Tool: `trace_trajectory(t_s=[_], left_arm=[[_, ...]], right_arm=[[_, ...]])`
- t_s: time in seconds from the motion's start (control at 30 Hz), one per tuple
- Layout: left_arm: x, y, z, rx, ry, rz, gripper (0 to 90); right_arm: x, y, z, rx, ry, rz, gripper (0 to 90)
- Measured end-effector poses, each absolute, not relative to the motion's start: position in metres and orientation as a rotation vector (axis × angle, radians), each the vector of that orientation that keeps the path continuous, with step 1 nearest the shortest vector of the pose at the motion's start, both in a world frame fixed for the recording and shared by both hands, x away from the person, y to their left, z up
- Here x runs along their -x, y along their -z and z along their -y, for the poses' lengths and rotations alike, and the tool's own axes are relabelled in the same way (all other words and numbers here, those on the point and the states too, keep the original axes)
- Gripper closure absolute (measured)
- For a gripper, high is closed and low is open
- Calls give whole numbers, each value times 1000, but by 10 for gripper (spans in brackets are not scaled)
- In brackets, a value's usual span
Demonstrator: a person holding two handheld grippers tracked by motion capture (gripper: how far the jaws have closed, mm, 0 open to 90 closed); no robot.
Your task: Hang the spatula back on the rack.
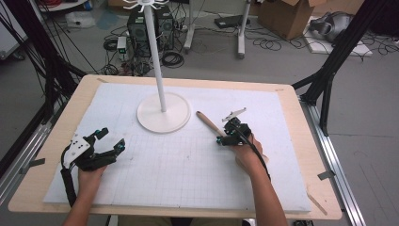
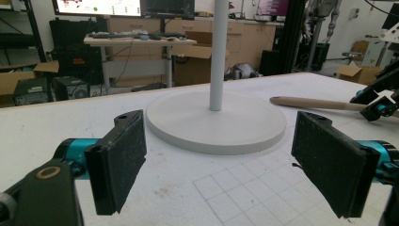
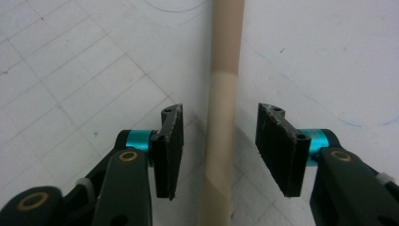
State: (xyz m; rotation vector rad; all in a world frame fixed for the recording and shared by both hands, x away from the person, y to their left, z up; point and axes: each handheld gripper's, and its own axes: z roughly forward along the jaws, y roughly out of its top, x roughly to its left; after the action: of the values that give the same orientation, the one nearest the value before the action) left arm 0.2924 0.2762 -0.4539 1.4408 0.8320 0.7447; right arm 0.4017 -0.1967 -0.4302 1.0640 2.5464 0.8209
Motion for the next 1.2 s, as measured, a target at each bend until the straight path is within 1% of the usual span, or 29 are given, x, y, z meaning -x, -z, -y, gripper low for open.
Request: trace_trajectory(t_s=[0.03, 0.13, 0.27, 0.3, 0.4, 0.47, 0.6, 0.83, 1.0, 1.2], left_arm=[[-292, 454, -276, -1441, -744, -831, 187], [-292, 454, -276, -1440, -743, -832, 187], [-292, 454, -276, -1440, -744, -832, 187], [-292, 454, -276, -1441, -744, -831, 187], [-292, 454, -276, -1440, -744, -831, 187], [-292, 454, -276, -1440, -744, -831, 187], [-292, 454, -276, -1441, -744, -831, 187], [-292, 454, -276, -1440, -744, -832, 187], [-292, 454, -276, -1440, -742, -831, 187], [-292, 454, -276, -1441, -746, -832, 187]], right_arm=[[-403, 431, 197, -1067, -842, -2560, 571], [-403, 430, 197, -1068, -835, -2568, 574], [-406, 429, 197, -1081, -836, -2585, 625], [-406, 430, 199, -1102, -850, -2577, 664], [-407, 430, 200, -1105, -854, -2576, 687], [-407, 430, 201, -1101, -854, -2578, 740], [-406, 430, 200, -1129, -857, -2572, 770], [-403, 425, 200, -1087, -851, -2569, 782], [-398, 413, 206, -1083, -961, -2527, 783], [-383, 393, 212, -1046, -1049, -2447, 783]])
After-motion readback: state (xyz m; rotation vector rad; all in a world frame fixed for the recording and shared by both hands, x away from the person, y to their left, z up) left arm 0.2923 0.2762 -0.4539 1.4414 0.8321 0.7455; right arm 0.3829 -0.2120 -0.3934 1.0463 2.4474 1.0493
